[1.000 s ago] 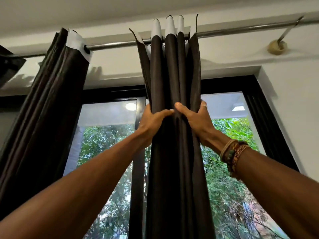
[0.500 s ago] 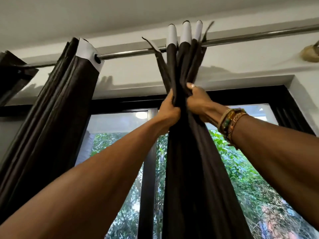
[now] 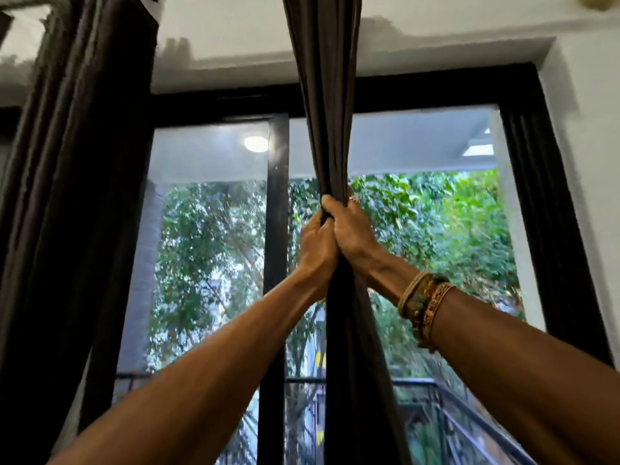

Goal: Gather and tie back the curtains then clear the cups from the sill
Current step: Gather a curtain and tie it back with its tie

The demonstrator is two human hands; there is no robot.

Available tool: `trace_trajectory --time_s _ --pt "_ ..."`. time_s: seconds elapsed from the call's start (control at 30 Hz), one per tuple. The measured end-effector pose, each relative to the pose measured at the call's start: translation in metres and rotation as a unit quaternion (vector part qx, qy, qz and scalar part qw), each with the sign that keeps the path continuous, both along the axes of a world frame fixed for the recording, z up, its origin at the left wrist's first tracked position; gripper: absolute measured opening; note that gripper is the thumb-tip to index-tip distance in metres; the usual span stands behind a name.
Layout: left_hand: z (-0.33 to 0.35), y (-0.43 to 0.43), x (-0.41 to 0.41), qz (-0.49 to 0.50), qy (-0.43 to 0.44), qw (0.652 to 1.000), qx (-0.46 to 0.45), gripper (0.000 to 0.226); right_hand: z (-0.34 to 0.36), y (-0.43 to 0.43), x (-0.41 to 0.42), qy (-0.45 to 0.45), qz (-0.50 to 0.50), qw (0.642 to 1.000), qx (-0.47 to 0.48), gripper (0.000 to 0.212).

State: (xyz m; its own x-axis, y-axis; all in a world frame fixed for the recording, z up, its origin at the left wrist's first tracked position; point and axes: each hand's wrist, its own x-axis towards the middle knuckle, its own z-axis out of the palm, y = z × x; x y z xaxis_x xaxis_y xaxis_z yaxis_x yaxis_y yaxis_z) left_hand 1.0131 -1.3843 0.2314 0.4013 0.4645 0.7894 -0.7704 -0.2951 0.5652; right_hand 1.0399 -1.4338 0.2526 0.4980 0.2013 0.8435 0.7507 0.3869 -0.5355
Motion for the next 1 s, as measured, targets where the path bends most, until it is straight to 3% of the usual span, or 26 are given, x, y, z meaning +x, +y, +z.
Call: trace_trajectory --time_s 0.13,0.33,0.53,0.63,0.8,0.9,1.0 --pt "-0.050 -0.001 -0.014 -0.029 0.061 0.998 0.009 0.027 -0.054 -0.010 -0.008 0.022 -0.007 0.997 -0.079 0.045" --pt "-0.075 -0.002 -0.035 -0.024 0.117 0.991 0.058 0.021 -0.069 -0.013 -0.017 0.043 -0.042 0.991 -0.121 0.058" --pt "-0.101 0.003 -0.045 -0.018 0.133 0.989 0.058 0.026 -0.099 -0.017 -0.028 0.047 -0.034 0.988 -0.140 0.051" --pt "-0.126 0.003 -0.047 -0.013 0.150 0.988 0.046 0.023 -0.122 -0.017 -0.027 0.064 -0.031 0.985 -0.155 0.057" --pt "-0.151 -0.003 -0.059 -0.084 0.181 0.978 -0.057 0.037 -0.154 -0.028 -0.034 0.044 0.041 0.983 -0.175 0.068" --pt "-0.168 -0.005 -0.059 -0.130 0.189 0.963 -0.141 0.041 -0.178 -0.033 -0.041 0.155 0.099 0.977 -0.105 0.061" --pt "-0.199 -0.011 -0.057 -0.097 0.208 0.960 -0.159 0.035 -0.206 -0.034 -0.045 0.230 0.044 0.970 -0.068 0.056"
